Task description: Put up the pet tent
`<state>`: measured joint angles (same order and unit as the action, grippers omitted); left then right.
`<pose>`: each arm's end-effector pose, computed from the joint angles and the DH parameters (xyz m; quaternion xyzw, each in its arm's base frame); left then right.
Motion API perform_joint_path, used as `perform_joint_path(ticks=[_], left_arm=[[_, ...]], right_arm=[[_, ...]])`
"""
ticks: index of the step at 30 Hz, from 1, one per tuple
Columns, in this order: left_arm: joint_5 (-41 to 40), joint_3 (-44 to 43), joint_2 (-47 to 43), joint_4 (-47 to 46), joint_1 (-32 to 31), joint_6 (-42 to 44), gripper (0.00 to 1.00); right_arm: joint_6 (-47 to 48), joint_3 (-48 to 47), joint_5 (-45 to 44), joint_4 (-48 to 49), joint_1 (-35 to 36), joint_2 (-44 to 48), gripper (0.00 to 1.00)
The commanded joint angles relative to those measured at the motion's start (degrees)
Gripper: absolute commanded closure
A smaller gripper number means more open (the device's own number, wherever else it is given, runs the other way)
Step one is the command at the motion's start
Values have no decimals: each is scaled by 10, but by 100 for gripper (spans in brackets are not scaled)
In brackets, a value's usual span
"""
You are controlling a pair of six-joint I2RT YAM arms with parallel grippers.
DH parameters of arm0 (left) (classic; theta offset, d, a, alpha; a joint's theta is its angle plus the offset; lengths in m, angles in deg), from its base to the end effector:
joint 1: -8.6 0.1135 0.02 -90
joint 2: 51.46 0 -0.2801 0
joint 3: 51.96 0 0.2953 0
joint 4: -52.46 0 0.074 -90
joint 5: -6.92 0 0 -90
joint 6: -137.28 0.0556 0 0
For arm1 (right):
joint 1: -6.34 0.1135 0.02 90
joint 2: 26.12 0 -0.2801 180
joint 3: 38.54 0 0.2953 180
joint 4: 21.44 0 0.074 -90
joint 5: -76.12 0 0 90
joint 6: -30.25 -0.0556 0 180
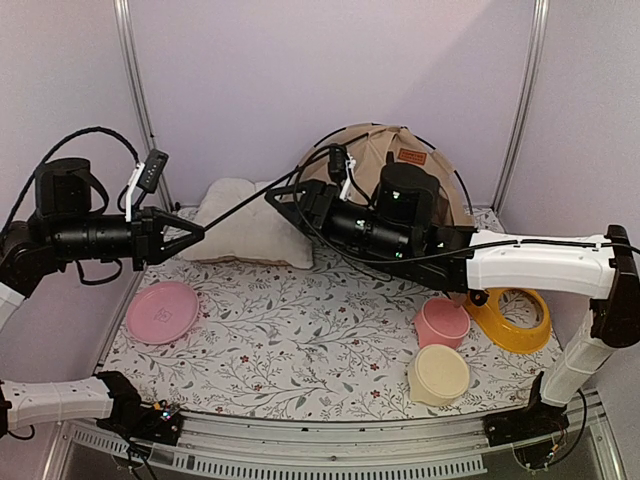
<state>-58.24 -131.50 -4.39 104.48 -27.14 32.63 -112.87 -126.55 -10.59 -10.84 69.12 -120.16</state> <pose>0.1452 -0.1332 0.4355 0.2680 0.7616 -0.3988 0.4349 0.2087 0.4127 0.3722 -0.0781 0.6739 0.6328 0.3732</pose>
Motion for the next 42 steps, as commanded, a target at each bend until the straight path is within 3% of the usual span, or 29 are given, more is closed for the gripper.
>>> perform_joint_path(ticks=[1, 10, 21, 29, 42], left_arm=[[-11, 5, 5, 11, -13, 7, 99], [-12, 36, 20, -45, -52, -25, 100], [-129, 105, 50, -189, -152, -99, 100], [-201, 117, 83, -232, -209, -121, 100], [-244, 130, 93, -252, -232, -130, 100]], right_arm=[[-1, -9, -10, 12, 4, -2, 43], [-4, -6, -2, 12, 4, -7, 45], [-27, 28, 22, -11, 10, 2, 50], [-39, 60, 17, -19, 11, 23, 56], [-35, 65, 14, -34, 18, 43, 80]])
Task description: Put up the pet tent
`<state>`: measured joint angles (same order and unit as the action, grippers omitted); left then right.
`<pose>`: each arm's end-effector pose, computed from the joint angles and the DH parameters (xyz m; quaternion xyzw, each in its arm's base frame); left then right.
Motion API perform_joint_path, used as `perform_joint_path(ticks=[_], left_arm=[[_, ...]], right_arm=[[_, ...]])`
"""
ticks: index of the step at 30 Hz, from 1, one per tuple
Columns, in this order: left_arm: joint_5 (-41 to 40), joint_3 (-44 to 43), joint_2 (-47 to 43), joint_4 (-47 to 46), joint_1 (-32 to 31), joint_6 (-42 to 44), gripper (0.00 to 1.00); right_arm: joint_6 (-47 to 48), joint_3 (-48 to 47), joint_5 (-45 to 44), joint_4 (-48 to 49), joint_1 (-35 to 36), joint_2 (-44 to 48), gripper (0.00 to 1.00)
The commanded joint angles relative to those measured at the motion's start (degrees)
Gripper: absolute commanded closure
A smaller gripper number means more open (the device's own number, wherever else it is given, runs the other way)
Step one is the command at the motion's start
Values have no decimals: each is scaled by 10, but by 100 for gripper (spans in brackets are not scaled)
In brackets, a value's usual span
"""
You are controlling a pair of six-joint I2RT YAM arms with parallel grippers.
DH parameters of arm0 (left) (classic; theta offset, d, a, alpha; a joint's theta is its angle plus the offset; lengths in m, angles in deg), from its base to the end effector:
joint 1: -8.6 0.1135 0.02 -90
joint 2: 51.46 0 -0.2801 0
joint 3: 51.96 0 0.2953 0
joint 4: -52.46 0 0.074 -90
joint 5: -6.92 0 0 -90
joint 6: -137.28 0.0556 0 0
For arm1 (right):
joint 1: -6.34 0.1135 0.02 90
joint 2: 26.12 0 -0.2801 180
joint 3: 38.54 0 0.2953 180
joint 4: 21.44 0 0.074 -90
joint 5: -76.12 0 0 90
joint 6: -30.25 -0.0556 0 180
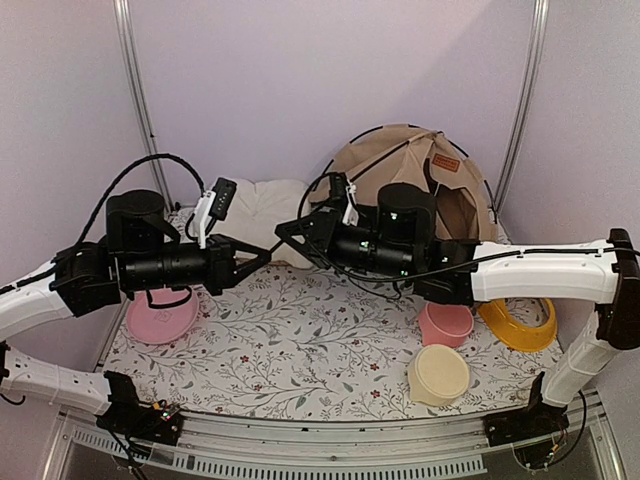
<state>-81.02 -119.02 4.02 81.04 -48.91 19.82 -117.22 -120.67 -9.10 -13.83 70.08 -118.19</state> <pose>0.1457 -0.2326 0.3657 0.2187 0.7735 -0.4123 0.4288 0.1951 0.4059 0.3372 -0.0683 0.7181 0.6177 0.3134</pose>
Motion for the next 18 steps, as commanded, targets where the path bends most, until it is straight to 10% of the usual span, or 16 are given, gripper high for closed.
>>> perform_joint_path(ticks=[1, 6, 12, 18], left_arm=[[-16, 4, 11, -19, -16, -1, 100], [-12, -1, 10, -25, -22, 3, 100], [-9, -11, -32, -36, -22, 14, 60], [-76, -28, -93, -38, -16, 36, 51]], right_arm=[[11, 5, 0, -8, 9, 23, 84], [30, -9, 0, -36, 9, 27, 100], [71, -36, 0, -91, 9, 41, 100], [111, -94, 29, -161, 9, 37, 100]])
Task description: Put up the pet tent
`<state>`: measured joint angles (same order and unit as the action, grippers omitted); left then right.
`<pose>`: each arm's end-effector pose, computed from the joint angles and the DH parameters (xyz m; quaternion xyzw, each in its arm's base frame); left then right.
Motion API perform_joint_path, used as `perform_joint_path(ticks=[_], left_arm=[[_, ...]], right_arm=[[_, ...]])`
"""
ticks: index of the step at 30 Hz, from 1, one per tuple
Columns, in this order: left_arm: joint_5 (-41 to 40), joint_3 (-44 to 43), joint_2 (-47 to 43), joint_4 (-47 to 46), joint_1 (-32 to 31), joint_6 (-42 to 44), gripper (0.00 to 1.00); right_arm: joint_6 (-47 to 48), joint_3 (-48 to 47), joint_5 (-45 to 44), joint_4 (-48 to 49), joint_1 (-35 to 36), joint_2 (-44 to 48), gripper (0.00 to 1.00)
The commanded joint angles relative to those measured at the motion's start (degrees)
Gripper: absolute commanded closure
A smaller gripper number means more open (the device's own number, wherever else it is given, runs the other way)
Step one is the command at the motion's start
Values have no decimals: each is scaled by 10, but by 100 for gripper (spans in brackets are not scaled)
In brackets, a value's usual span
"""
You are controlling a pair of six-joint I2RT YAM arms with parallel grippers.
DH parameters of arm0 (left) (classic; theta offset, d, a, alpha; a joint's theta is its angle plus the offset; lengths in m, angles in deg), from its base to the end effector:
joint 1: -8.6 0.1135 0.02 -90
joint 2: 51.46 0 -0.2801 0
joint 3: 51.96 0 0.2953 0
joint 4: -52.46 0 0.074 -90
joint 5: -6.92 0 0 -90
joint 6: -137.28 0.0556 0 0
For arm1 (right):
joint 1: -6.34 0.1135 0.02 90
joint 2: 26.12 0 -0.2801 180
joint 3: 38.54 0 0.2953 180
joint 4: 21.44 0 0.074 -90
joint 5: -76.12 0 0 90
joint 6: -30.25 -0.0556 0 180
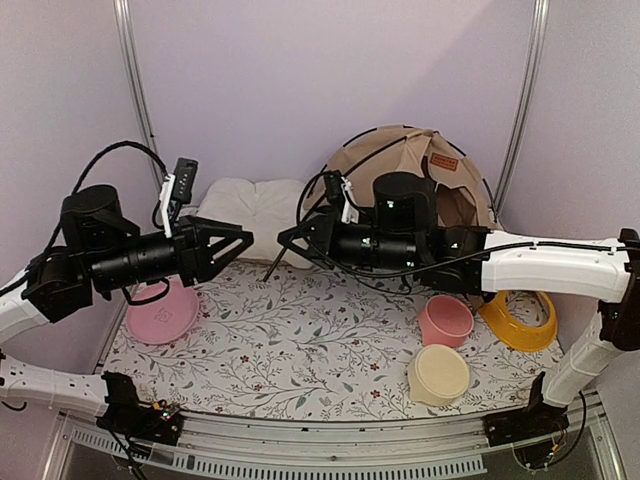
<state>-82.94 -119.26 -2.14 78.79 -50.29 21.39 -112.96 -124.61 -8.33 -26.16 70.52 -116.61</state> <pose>0.1273 -0.2111 0.3983 0.2157 0.7253 -0.4414 0.4822 0.1888 0.4025 0.3503 -0.1039 0.7538 0.5726 0.3051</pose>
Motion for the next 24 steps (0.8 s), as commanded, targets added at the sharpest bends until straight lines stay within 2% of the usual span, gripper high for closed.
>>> perform_joint_path(ticks=[1, 3, 5, 9, 13, 18, 24], left_arm=[[-89, -29, -37, -5, 1, 22, 49], [-157, -31, -38, 13, 20, 21, 47], [-154, -29, -33, 18, 60, 18, 45], [-43, 7, -12, -46, 163, 12, 43], [52, 50, 38, -143, 217, 9, 43], [146, 77, 139, -298, 206, 7, 46], [51, 46, 281, -448, 115, 68, 41]], right_arm=[[78, -65, 27, -46, 4, 21, 100], [89, -82, 38, -63, 5, 21, 100], [98, -96, 43, -76, 5, 22, 100], [109, -122, 52, -103, 5, 23, 100], [112, -139, 68, -110, 5, 24, 100], [107, -148, 90, -110, 3, 23, 100], [89, -153, 102, -101, -4, 23, 100]])
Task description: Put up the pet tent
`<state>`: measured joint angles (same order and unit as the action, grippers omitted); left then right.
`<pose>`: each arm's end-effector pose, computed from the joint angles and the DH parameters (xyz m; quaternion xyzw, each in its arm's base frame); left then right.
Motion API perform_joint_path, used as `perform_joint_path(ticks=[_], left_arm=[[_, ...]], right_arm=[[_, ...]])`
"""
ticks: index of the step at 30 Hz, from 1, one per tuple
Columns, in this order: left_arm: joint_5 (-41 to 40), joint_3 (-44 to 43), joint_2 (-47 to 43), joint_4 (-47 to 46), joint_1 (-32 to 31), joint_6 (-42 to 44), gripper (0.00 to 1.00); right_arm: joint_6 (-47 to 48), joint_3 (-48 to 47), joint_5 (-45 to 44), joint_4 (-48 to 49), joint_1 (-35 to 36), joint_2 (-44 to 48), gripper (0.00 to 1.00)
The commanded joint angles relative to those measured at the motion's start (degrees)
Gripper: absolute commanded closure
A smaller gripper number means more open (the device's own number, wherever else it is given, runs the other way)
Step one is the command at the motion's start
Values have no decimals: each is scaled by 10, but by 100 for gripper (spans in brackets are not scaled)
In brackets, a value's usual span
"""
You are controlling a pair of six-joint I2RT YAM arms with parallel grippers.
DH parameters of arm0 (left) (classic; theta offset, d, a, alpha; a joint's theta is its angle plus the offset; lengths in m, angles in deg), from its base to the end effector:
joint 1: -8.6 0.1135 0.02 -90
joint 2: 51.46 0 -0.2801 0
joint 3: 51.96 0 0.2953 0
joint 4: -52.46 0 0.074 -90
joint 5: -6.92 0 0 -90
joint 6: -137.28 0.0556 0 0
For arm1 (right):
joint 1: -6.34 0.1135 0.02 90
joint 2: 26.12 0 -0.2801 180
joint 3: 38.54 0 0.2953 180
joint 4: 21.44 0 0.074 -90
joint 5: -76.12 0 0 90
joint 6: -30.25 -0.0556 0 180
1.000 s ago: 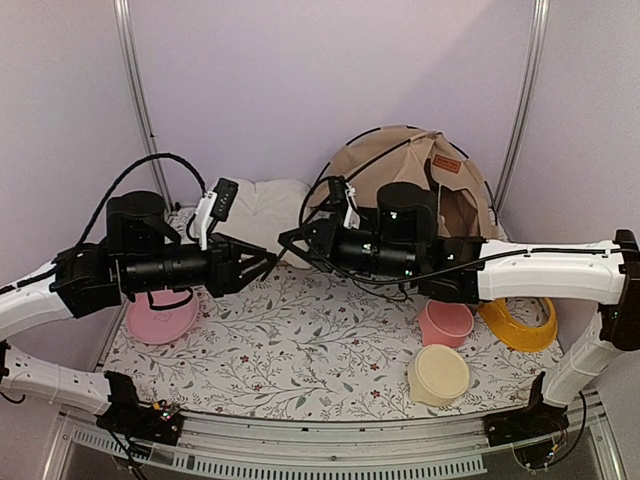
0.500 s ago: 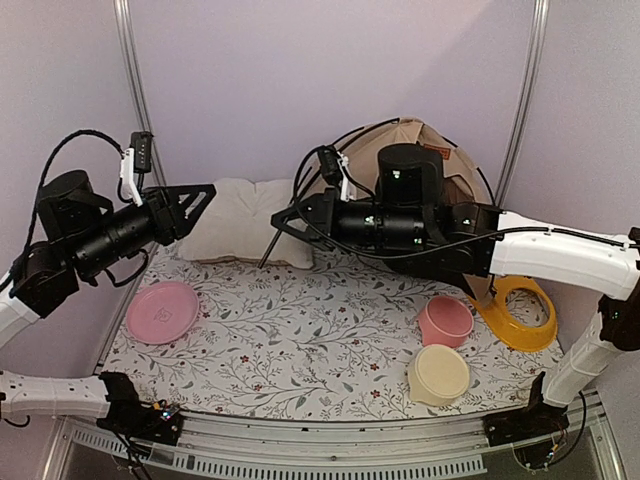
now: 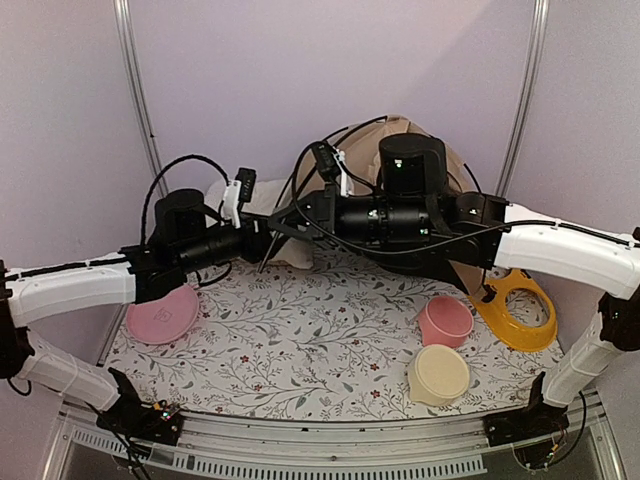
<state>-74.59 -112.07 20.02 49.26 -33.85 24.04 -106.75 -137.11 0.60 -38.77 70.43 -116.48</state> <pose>0.2514 -0.2411 0.3025 0.1735 0.7350 -0.4012 0.5184 0.1799 0.4021 0.4155 -0.1930 0.7345 0.5849 0.2850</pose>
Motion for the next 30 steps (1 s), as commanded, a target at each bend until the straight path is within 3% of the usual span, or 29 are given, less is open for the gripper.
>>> perform_joint_path(ticks=[1, 10, 23, 30], left_arm=[[-48, -30, 80, -178, -60, 43, 39], [-75, -98, 245, -366, -89, 59, 37], [-116, -260, 374, -328, -116, 68, 35], [-144, -309, 406, -292, -117, 63, 45]], right_arm=[[24, -29, 13, 27, -4, 22, 100], [-17, -27, 34, 56, -13, 25, 100], [-31, -26, 27, 55, -15, 34, 100], [-27, -26, 19, 49, -15, 38, 100]])
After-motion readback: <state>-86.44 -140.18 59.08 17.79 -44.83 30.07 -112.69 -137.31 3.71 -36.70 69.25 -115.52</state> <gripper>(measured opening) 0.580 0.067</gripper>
